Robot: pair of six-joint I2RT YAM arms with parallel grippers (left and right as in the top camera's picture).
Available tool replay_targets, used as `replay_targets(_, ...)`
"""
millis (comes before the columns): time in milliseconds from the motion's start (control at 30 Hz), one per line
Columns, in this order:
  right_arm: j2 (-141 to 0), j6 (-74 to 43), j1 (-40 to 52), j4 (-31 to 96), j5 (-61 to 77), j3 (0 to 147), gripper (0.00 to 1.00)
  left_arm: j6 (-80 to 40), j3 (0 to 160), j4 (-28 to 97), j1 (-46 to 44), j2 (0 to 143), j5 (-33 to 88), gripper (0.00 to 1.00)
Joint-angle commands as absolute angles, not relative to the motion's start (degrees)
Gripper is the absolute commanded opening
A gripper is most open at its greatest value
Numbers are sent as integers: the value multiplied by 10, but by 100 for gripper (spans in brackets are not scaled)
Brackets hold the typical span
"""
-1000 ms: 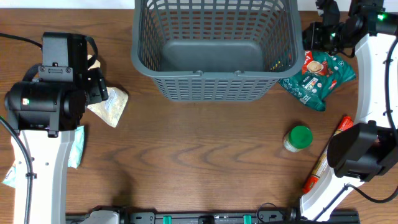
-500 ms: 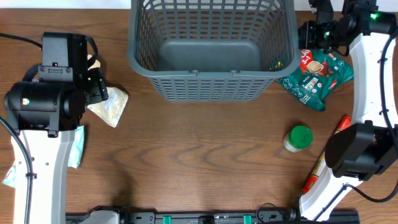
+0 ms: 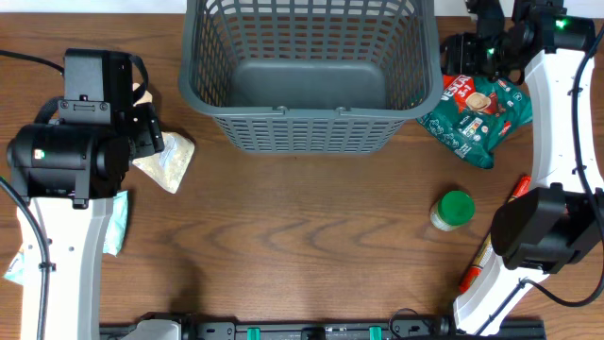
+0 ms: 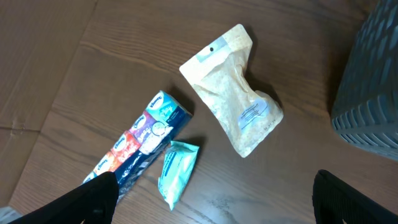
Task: Pack container
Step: 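Reach the right gripper to the green Nescafe bag and grasp it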
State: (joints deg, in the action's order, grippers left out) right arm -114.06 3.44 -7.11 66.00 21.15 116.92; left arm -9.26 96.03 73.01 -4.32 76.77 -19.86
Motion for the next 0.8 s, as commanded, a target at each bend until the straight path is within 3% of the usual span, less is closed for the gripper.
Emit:
replay_targets(0,-1138,-27,-78,669,88,1173,86,-104,959,729,-40,772,-199,86)
replay_targets(100,-1130,-70,-97,683,33,1180,99,-103,959,729,-40,772,-199,86)
replay_targets(500,-987,-259,-201,744,-76,1214,99,-104,959,733,-40,771,-199,86)
replay_targets(600,-987,-276,-237,755,-12,1208,99,-104,959,733,-40,771,-199,86)
replay_targets(767,-1035,-218,-305,698,241,1138,99,-104,959,733,-40,771,-199,86)
